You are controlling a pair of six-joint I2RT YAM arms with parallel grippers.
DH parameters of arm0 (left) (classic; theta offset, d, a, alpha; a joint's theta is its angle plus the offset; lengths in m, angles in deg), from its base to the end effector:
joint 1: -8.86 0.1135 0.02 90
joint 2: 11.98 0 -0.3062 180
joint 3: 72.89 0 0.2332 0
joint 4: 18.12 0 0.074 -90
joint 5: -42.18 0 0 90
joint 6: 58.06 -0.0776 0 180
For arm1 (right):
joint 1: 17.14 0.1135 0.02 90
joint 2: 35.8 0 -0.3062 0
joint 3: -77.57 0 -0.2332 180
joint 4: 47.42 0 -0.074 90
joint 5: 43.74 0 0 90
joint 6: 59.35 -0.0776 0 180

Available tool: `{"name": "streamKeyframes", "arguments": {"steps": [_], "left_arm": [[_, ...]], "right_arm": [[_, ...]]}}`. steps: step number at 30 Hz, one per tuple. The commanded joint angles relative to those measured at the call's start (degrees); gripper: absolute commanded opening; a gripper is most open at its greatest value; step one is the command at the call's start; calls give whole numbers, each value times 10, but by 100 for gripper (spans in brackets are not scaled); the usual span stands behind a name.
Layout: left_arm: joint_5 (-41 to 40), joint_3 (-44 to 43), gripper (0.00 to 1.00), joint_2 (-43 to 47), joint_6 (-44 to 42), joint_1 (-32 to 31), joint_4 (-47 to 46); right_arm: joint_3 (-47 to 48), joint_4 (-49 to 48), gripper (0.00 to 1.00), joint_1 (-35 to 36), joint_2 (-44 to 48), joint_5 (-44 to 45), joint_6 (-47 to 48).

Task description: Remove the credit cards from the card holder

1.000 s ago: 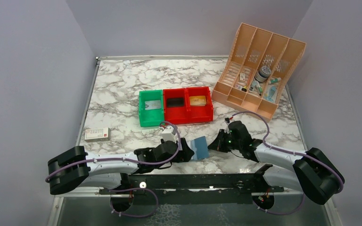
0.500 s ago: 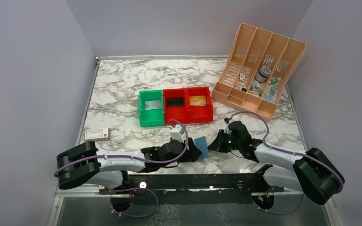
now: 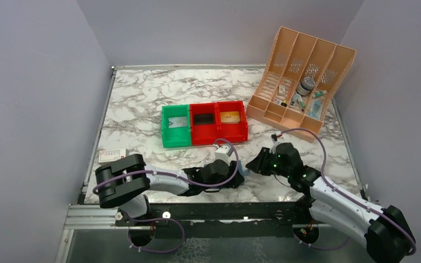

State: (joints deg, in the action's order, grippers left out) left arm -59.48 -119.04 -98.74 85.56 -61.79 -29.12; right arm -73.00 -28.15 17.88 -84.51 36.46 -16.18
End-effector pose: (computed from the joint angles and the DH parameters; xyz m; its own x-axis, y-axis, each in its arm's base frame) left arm 0.1176 -0.2874 0.1933 -0.7942 -0.1182 -0.5961 0.3817 0.6661 -0.6407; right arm 0.1200 0.1002 0.1728 -0.8411 0.2882 -0.4577 -0.0892 0.7607 0.6430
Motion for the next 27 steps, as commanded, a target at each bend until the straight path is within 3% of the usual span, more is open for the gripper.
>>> {"name": "streamKeyframes", "arguments": {"steps": [1, 6, 11, 18, 23, 27], "left_arm": [[31, -19, 45, -38, -1, -4, -43], [54, -23, 45, -40, -10, -8, -65], [41, 5, 47, 14, -17, -12, -65], [4, 71, 47, 111, -25, -12, -58], [-48, 113, 47, 193, -17, -9, -14], [-108, 113, 47, 265, -8, -8, 108]], "right_arm": [[44, 94, 30, 1, 61, 97, 0], [68, 104, 30, 1, 81, 73, 26], [89, 50, 29, 1, 54, -62, 67], [122, -12, 27, 2, -69, -182, 93], [162, 22, 27, 10, -134, -150, 131], [190, 58, 27, 24, -144, -127, 158]]}}
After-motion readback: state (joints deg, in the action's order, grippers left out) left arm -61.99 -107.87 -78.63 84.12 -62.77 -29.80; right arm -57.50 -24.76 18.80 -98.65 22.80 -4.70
